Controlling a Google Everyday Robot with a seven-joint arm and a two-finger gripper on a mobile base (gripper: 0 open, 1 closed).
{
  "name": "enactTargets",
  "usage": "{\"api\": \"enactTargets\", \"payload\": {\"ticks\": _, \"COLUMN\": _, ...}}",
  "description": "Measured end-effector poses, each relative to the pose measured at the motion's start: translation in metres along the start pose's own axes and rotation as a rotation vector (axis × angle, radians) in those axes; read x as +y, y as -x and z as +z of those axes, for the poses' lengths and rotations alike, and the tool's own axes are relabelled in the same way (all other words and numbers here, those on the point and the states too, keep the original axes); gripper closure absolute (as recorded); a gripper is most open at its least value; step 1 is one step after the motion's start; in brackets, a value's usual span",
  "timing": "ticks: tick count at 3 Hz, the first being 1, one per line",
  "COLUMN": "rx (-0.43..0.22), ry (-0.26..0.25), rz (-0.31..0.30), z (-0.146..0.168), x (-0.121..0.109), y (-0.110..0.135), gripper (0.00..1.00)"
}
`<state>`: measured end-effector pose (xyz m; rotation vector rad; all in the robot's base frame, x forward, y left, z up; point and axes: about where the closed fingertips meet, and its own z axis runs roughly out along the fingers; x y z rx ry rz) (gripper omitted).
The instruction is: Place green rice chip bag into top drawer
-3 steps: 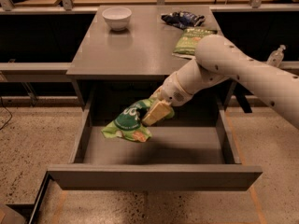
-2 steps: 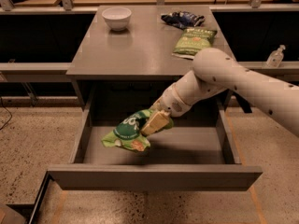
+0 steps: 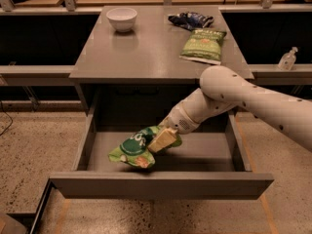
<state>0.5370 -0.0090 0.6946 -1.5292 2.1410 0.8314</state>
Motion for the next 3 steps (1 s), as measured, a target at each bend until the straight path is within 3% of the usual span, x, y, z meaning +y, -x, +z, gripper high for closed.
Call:
{"api": "enactTargets", "payload": {"ticks": 1, "rx": 0.001, "ry": 0.003, "rz": -0.002, "z": 0.0014, "x": 0.0006, "y": 0.0006, "gripper": 0.05}}
{"api": "enactTargets", "payload": {"ticks": 3, "rx": 0.002, "ry": 0.006, "rz": -0.003, "z": 0.0026, "x": 0.0011, "y": 0.0006, "gripper": 0.00}}
